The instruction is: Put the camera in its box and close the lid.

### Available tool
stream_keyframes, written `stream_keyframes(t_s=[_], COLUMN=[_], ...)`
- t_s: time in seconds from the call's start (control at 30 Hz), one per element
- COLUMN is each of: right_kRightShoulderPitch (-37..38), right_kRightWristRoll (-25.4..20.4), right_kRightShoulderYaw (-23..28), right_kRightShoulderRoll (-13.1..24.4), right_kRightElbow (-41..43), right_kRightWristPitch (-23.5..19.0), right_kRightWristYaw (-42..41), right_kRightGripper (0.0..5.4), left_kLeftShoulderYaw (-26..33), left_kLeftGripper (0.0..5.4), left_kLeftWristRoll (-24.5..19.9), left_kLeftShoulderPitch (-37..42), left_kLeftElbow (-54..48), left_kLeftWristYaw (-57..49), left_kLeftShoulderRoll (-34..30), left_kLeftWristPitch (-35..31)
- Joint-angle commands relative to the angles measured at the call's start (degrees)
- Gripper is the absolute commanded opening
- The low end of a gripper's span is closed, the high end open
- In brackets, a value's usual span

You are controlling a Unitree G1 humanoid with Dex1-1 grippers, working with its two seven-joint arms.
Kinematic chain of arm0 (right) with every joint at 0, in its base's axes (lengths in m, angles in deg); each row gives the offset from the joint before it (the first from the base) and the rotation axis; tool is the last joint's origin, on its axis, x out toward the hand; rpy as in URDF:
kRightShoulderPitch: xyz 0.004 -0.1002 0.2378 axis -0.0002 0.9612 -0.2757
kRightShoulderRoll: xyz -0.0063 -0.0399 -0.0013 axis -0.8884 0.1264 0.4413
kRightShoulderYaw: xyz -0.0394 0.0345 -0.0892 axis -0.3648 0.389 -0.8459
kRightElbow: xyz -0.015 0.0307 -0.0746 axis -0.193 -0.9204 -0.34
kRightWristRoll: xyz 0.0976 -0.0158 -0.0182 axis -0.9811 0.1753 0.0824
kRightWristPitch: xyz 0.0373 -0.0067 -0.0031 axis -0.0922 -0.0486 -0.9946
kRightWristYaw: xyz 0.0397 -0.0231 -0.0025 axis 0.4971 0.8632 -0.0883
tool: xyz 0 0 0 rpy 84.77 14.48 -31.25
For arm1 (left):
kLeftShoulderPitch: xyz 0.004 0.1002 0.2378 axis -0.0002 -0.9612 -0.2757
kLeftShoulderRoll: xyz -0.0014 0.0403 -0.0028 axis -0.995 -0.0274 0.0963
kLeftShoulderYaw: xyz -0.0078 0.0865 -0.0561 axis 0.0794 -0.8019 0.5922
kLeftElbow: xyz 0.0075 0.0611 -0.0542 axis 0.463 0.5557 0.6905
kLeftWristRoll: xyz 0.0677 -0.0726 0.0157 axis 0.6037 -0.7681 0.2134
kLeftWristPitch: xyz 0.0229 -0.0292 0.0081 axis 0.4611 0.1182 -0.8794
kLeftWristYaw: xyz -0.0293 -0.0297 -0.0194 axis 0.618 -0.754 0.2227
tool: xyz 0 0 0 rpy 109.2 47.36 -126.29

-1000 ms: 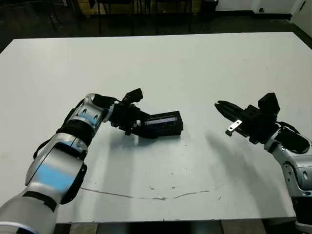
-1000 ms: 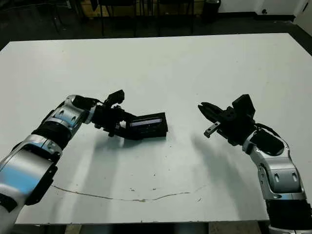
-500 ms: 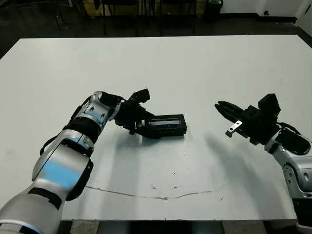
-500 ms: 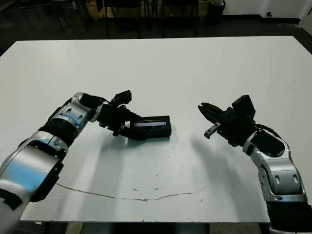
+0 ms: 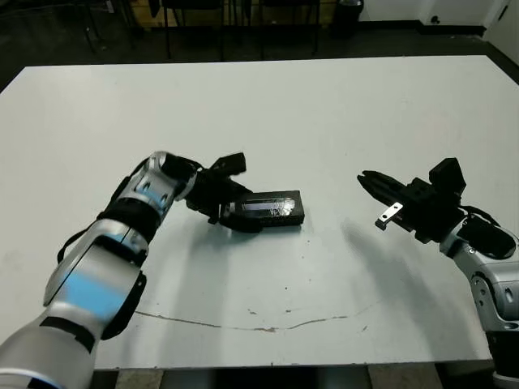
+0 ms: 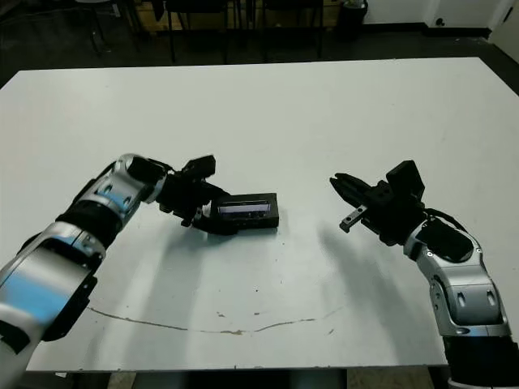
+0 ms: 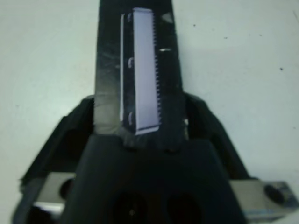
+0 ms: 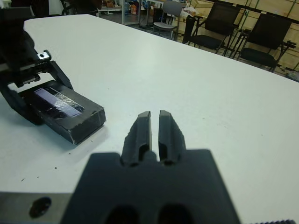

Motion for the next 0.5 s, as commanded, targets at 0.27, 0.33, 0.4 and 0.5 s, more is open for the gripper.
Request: stream_keyframes(t_s=[0.27,0.33,0.4,0.5], right_kRightShoulderPitch=[-0.1,-0.3,-0.2,0.0], right_kRightWristRoll=[0.6,0.6,0.6,0.0], right_kRightShoulderYaw=[-0.6,-0.7,-0.7,-0.5], right_kRightShoulderRoll=[0.1,0.1,0.3,0.1], right_kRightElbow=[-1.2,-1.5,-0.9,-0.4], right_kRightWristPitch=[1.8,2.0,1.0,-0.1], right_kRightWristYaw=[-0.8,-1.0,-0.6,-0.2], right_kRightGripper=[0.00,0.00,0.00,0.00], left_kLeftShoulderYaw=[-2.4,-2.3,-2.1,-1.1], left_kLeftGripper=[5.38,5.38,5.38,5.38], left_kLeftWristRoll=[3.6,3.3,3.4,2.9], left_kLeftShoulderPitch=[-8.0,-8.3,-9.2,-10.9], left_kLeftElbow=[1.4,1.2,0.5,0.3], left_kLeftWristYaw=[-1.4,-1.2,-1.8,-2.5], left_kLeftShoulderRoll=[-3.2,-4.0,-5.4,-7.7], left_kLeftWristPitch=[0.2,0.9,3.9,7.4])
